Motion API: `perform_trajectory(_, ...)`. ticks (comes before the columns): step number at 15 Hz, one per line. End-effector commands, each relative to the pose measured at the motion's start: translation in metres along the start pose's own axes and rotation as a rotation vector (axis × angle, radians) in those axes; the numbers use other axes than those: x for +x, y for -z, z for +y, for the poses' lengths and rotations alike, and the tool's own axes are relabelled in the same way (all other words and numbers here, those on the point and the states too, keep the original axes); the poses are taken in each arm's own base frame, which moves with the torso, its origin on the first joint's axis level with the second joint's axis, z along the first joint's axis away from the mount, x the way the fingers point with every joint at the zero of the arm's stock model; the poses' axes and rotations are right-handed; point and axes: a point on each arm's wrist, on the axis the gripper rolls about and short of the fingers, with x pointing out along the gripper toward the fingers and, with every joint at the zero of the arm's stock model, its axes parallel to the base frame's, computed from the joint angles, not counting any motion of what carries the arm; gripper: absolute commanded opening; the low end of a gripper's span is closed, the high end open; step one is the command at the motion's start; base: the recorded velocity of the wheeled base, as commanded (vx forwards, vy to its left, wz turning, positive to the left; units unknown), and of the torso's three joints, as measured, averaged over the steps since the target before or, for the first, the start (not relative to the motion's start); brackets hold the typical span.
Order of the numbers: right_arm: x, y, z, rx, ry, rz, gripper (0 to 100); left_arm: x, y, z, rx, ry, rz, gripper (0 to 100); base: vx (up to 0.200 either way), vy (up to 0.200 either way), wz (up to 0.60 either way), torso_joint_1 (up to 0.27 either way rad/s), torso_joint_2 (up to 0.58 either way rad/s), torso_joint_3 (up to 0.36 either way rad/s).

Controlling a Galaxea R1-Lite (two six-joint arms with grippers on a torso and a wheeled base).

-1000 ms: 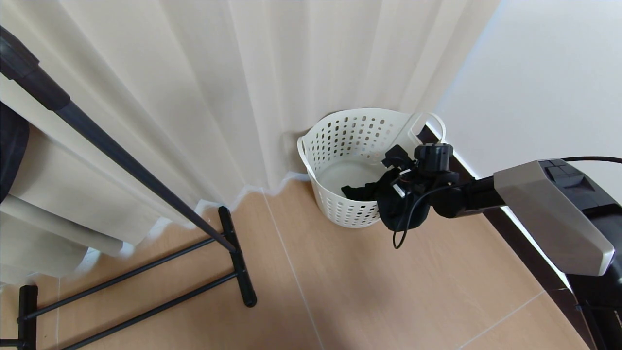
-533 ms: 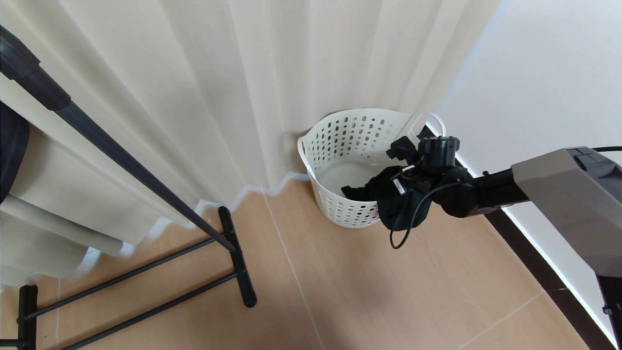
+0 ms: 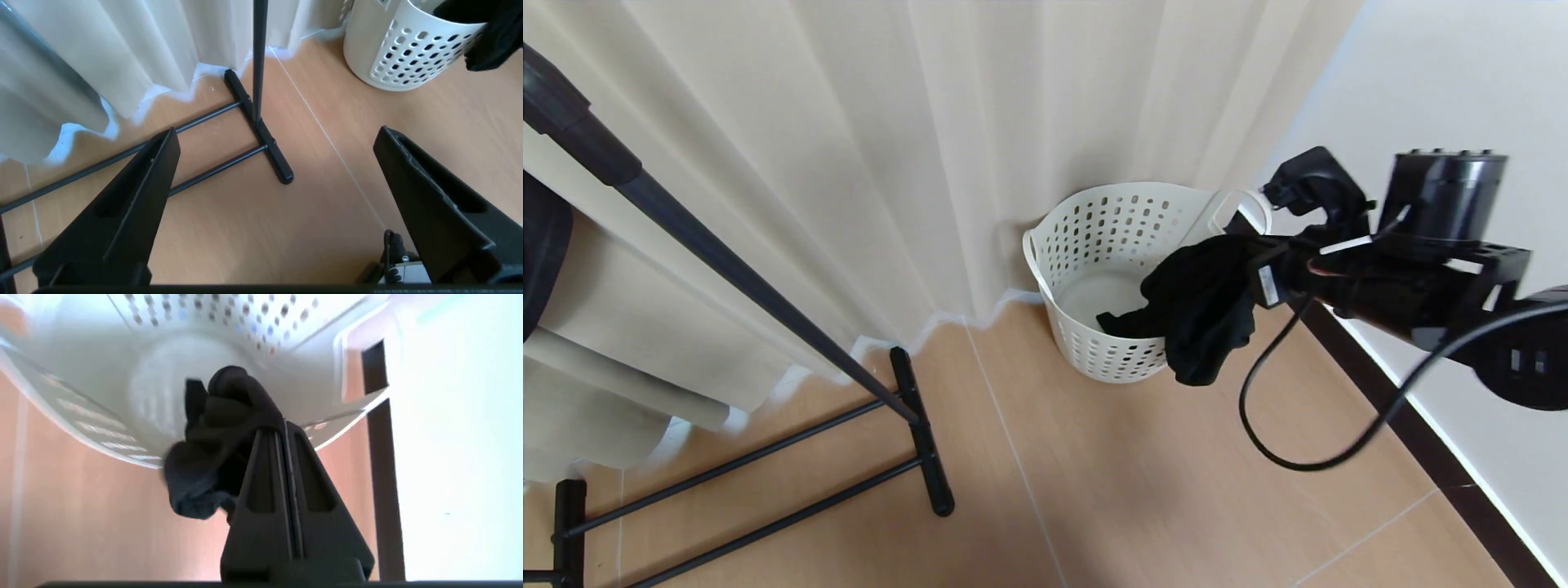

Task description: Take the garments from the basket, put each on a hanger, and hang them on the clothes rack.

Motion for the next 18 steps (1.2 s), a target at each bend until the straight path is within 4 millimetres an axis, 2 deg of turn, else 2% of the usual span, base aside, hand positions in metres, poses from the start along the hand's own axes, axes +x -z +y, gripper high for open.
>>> perform_trajectory(1, -0.109, -0.02, -0.001, 0.025, -0.087, -0.177, 0, 0.0, 0.0, 0.0, 0.002, 0.0, 0.0, 100, 0.0, 0.0, 0.0, 0.0, 0.0, 0.0)
perform_trajectory(2, -0.123, -0.017, 0.004, 0.023, -0.12, -0.193, 0, 0.0, 0.0, 0.0, 0.0, 0.0, 0.0, 100, 0.0, 0.0, 0.0, 0.0, 0.0, 0.0)
perform_trajectory(4, -0.135, -0.004, 0.01, 0.01, -0.169, -0.182, 0, 0.0, 0.0, 0.0, 0.0, 0.0, 0.0, 100, 0.0, 0.0, 0.0, 0.0, 0.0, 0.0)
perform_trajectory(14, -0.13, 0.007, 0.017, -0.009, -0.227, -0.154, 0, 0.0, 0.0, 0.0, -0.003, 0.004, -0.002, 100, 0.0, 0.0, 0.0, 0.0, 0.0, 0.0)
perform_trajectory(18, -0.128, 0.007, 0.018, -0.011, -0.227, -0.148, 0, 0.0, 0.0, 0.0, -0.004, 0.004, -0.002, 100, 0.0, 0.0, 0.0, 0.0, 0.0, 0.138)
